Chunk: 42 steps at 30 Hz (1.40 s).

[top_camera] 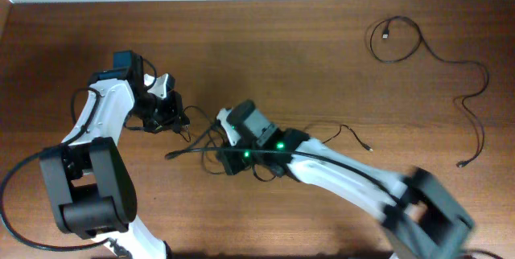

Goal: Untangle cables

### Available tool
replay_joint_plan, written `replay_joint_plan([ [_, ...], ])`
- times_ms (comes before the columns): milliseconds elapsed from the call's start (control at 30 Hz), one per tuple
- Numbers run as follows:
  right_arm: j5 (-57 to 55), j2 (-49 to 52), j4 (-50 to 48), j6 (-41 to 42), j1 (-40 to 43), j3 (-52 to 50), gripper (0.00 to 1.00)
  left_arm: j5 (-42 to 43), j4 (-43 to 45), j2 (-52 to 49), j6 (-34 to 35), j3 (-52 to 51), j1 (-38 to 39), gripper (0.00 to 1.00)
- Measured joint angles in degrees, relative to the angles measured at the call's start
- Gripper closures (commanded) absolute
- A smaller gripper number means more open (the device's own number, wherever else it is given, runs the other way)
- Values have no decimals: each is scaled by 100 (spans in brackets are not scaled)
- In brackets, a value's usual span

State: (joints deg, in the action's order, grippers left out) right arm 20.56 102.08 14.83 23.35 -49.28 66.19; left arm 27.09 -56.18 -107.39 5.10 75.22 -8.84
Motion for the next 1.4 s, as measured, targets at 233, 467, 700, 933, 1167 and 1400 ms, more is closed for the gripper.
replay_joint_plan([
  [233,-192,-2780,780,4,11,944,96,-15,2,0,0,0,0,98],
  [467,-1810,-3394,3416,0,11,2149,96,-13,2,0,0,0,0,95],
  [700,-2308,-2225,5495,92,11,2170,96,-15,7,0,0,0,0,89],
  [933,-2317,-730,5718,321,28,2173,96,-13,-42,0,-63,0,0,16],
  [1167,-1593,-437,5571,372,1373,2098,89,24,-562,496,-317,509,96,1],
  [1400,-216,-391,2409,1034,1631,-557,1,-127,-1703,1097,-387,474,1300,1],
])
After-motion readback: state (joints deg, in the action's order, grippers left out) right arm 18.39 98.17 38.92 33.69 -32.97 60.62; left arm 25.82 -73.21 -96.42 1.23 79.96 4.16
